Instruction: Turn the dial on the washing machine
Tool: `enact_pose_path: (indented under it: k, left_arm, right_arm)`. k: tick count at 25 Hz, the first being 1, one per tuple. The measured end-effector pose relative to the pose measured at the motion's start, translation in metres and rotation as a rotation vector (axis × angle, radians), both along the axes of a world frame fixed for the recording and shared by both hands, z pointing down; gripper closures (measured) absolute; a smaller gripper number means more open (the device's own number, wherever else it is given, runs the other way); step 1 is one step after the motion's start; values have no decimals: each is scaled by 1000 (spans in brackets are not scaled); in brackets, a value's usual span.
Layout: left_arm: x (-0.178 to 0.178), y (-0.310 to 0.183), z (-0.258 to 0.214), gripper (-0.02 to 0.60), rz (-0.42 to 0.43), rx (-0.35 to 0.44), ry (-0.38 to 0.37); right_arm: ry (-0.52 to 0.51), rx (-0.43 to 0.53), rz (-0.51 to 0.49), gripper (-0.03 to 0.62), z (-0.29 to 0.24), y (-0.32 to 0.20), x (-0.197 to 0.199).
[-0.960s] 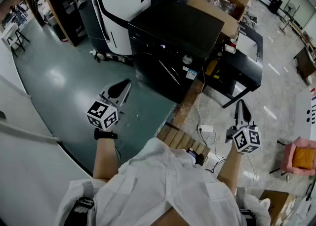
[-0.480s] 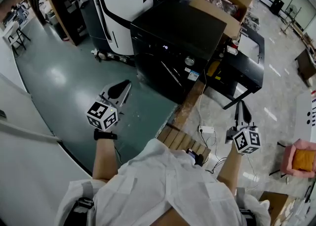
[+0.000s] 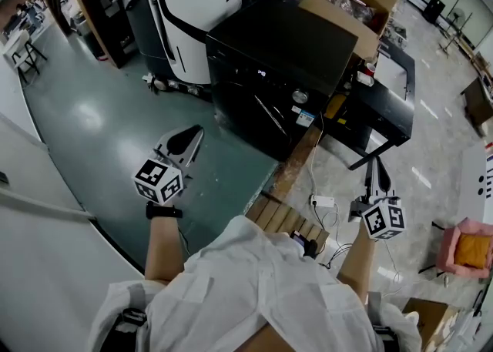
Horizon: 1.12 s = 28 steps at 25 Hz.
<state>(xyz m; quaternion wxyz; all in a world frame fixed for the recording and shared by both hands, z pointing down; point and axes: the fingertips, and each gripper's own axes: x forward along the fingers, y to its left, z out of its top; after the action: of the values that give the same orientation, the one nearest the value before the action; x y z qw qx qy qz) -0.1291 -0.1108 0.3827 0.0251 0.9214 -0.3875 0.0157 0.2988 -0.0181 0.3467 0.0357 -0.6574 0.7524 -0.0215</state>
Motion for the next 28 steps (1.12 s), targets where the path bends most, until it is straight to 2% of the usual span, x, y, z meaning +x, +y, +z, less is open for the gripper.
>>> enact_pose_path:
  k: [28]
  left_arm:
    - [-14, -13, 7, 552, -6, -12, 26]
  right_arm:
    - [-7, -23, -20, 592, 4, -21, -17]
